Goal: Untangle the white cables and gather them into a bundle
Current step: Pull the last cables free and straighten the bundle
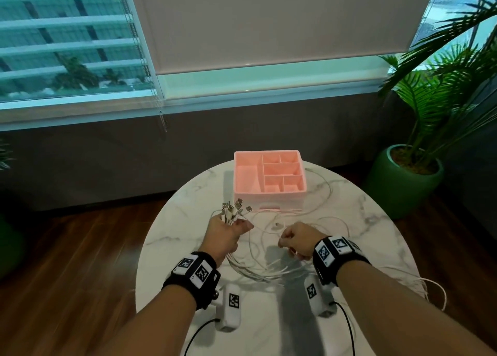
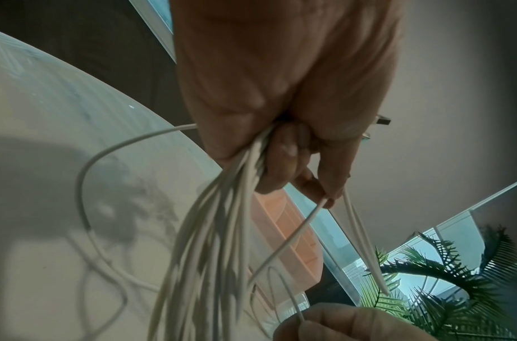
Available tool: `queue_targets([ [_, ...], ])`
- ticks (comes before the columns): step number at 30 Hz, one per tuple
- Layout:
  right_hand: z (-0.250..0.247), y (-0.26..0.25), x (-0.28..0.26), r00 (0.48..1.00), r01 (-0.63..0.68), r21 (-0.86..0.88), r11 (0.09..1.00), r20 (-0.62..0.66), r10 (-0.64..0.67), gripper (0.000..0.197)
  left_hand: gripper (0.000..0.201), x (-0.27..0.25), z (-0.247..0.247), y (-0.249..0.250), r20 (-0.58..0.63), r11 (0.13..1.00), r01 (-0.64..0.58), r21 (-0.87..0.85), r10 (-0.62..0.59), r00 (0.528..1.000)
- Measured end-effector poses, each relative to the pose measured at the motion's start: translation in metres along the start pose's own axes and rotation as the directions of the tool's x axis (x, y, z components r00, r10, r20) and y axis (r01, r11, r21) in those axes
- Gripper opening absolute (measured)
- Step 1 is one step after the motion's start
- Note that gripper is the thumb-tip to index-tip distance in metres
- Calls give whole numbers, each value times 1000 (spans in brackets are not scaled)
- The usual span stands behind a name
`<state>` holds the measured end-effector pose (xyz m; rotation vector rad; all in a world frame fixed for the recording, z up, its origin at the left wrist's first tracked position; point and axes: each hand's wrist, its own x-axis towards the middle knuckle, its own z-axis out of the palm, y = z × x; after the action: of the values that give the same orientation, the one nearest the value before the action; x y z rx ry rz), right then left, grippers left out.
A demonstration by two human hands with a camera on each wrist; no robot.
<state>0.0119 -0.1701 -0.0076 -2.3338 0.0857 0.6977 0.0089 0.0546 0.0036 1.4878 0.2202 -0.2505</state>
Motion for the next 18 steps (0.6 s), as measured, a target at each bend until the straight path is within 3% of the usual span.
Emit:
queue_targets([
  [2, -1, -4, 6, 993, 16, -109, 994, -113, -28, 15, 13, 0, -1, 0, 22, 1000, -8, -1, 8, 1000],
  [4, -6, -12, 10, 972, 64, -95, 993, -219, -83, 13, 12, -1, -1, 0, 35, 1000, -16, -3, 16, 999],
  [7, -6, -25, 9, 985, 145, -18, 989, -88, -146, 22, 13, 0, -1, -1, 31, 1000, -15, -5, 15, 999],
  [10, 5, -24, 3, 991, 113, 121, 986, 51, -120, 39, 14, 1, -3, -3, 20, 1000, 5, 7, -5, 1000],
  [13, 7, -17, -1, 995, 83, 259, 962, -74, -66, 42, 12, 1, -6, -6, 5, 1000, 14, 8, -14, 1000],
  [14, 4, -17, -2, 990, 83, 367, 927, -137, -35, 36, 11, 1, -7, -6, -5, 1000, 13, 10, -12, 1000],
  [16, -4, -23, -6, 986, 89, 637, 765, -163, 21, 25, 12, 1, -7, -8, -16, 1000, 2, 16, -2, 1000],
  [17, -7, -26, -7, 991, 91, 698, 710, -133, 4, 30, 15, 1, -6, -9, -16, 1000, -2, 25, 2, 1000],
  [18, -9, -30, -8, 994, 92, 677, 730, -102, -30, 35, 19, 0, -5, -9, -16, 999, -7, 42, 8, 1000],
])
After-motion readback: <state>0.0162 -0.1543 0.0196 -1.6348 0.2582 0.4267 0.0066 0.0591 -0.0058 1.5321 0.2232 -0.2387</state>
